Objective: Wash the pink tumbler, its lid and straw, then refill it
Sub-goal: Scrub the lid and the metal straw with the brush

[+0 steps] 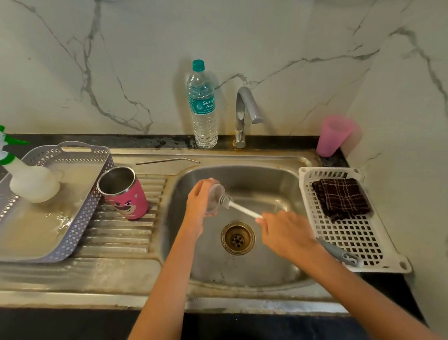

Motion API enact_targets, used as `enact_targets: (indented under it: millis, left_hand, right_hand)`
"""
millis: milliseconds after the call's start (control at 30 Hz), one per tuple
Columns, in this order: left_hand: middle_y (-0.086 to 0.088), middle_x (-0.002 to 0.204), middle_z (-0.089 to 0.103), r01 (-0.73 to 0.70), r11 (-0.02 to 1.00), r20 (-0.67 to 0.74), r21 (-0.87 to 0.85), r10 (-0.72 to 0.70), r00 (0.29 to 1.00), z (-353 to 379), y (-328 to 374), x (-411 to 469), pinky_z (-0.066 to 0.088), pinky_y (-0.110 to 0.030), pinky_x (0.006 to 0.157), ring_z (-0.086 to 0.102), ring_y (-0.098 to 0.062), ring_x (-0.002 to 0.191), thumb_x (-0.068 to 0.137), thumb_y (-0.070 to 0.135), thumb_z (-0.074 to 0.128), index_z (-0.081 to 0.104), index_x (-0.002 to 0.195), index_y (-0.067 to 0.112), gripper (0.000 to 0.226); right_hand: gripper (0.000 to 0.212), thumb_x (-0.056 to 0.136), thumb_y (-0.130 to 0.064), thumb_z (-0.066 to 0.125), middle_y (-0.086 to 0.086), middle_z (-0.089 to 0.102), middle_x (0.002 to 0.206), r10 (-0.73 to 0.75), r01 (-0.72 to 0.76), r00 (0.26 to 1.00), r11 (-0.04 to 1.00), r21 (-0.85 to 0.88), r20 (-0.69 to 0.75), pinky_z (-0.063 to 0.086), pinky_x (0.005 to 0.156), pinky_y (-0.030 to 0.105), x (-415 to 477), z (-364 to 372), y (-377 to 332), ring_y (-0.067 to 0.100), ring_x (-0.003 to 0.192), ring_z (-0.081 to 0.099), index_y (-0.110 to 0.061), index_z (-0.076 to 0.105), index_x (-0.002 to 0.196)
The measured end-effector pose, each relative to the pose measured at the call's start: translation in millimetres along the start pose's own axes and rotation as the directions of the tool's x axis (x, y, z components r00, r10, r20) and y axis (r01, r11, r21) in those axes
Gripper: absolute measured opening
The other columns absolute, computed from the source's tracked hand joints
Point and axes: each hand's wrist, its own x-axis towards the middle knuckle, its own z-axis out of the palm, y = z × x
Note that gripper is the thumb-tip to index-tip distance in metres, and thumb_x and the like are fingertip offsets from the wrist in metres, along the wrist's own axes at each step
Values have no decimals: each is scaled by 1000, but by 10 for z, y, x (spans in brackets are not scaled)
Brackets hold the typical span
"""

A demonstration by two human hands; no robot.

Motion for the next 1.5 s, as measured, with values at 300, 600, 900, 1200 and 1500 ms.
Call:
enact_targets:
  millis: [300,600,900,1200,1500]
  left_hand:
    - [-2,104,66,-83,983,116,166,64,991,-14,-99,4,55,-40,79,60,-19,97,96,32,55,69,102,24,16]
    - [-8,118,62,-109,994,65,18,107,992,12,45,54,58,-37,66,57,-25,107,96,32,54,71,107,20,24]
    - [-4,114,60,-94,996,62,-11,94,994,122,237,70,56,-49,87,56,-29,112,92,39,58,74,100,29,20]
    - [-1,119,60,-110,994,139,11,108,984,166,266,76,58,-44,83,54,-24,113,97,36,54,70,112,25,25]
    - [-5,119,58,-136,989,85,56,131,988,67,286,119,57,-36,69,54,-24,109,98,34,51,70,110,23,25]
  right_hand:
    - [45,103,-41,27,8,67,92,-55,54,998,995,-89,-8,42,67,33,106,-257,197,26,85,64,-18,64,111]
    - [37,102,-41,32,0,59,71,-134,126,990,980,156,44,46,63,32,4,-311,114,19,65,58,-27,59,81]
    - [39,103,-40,29,-5,52,64,2,-11,999,974,228,41,37,56,29,28,24,187,12,58,52,-22,61,90]
    - [40,103,-43,29,-1,55,66,75,-69,997,972,223,-20,37,54,30,218,-151,366,16,58,52,-20,62,97]
    - [38,103,-42,30,-4,53,63,-33,52,994,980,194,-101,41,50,27,121,-135,111,12,51,50,-21,60,94]
